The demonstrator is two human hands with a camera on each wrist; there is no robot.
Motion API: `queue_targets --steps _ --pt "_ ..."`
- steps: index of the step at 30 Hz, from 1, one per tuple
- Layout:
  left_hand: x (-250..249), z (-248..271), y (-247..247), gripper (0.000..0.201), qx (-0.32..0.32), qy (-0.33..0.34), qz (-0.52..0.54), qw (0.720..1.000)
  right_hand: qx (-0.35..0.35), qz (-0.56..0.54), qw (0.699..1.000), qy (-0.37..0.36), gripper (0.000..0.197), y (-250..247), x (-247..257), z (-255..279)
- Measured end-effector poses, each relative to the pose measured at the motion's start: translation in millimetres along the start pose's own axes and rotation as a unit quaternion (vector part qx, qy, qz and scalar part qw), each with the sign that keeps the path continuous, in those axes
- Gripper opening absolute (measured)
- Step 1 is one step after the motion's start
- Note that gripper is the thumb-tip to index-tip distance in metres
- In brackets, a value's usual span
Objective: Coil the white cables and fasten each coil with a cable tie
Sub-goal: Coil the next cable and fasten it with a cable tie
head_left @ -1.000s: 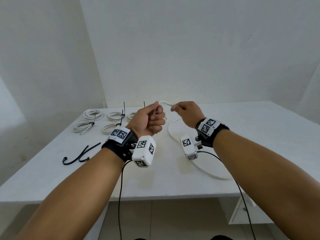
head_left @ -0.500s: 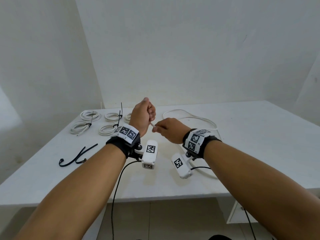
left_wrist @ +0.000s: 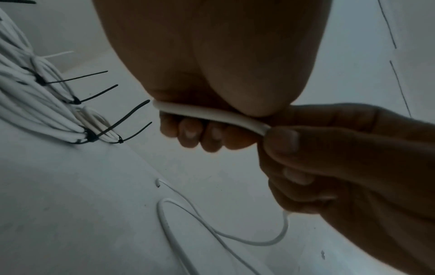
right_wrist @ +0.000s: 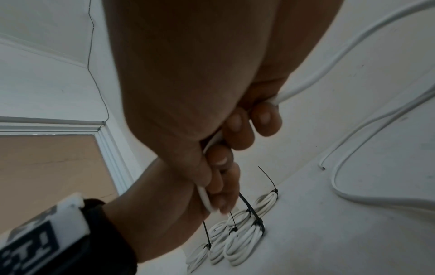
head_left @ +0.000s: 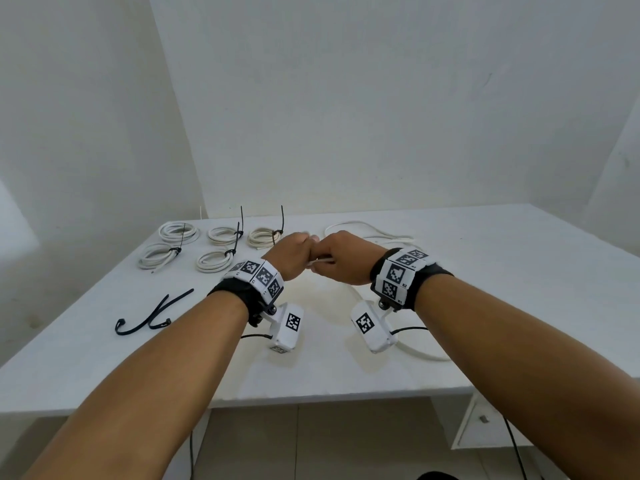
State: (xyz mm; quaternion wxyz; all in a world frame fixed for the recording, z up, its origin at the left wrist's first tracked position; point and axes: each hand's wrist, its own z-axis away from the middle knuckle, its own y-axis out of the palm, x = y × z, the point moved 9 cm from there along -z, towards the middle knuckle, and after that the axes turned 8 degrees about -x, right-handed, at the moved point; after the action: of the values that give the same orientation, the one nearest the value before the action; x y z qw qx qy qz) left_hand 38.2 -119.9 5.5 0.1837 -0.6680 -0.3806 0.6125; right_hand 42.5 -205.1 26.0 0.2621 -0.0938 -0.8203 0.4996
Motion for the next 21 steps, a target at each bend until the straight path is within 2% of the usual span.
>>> queue_targets --steps 2,3,6,9,13,16,18,21 --pt "-1 3 7 0.022 0.050 0.016 -0.014 0.999 -0.009 -0.022 1.000 -0.007 0.016 -4 0 0" --pt "-1 4 8 0.027 0.066 0.019 0.010 0.998 -0.020 -0.037 0.999 -0.009 0.014 -7 0 0" --pt "6 3 7 0.038 0.067 -0.016 0.110 0.992 -0.071 -0.073 0.995 0.004 0.007 -24 -7 -2" --pt "8 9 10 0.042 0.068 -0.042 0.160 0.984 -0.107 -0.129 0.985 0.030 0.012 -38 -16 -5" --pt "8 18 17 0.054 0.119 -0.071 0.294 0.946 -0.127 -0.172 0.976 0.027 0.011 -45 -19 -9" --pt "-1 23 14 0.050 0.127 -0.065 0.342 0.929 -0.152 -0.202 0.967 0.031 0.011 -53 -27 -8" --pt "-10 26 7 0.049 0.114 -0.050 0.372 0.920 -0.168 -0.210 0.962 0.039 0.014 -55 -30 -8" --pt "-23 27 -1 0.050 0.112 -0.026 0.418 0.901 -0.173 -0.229 0.956 0.052 0.036 -50 -31 -9"
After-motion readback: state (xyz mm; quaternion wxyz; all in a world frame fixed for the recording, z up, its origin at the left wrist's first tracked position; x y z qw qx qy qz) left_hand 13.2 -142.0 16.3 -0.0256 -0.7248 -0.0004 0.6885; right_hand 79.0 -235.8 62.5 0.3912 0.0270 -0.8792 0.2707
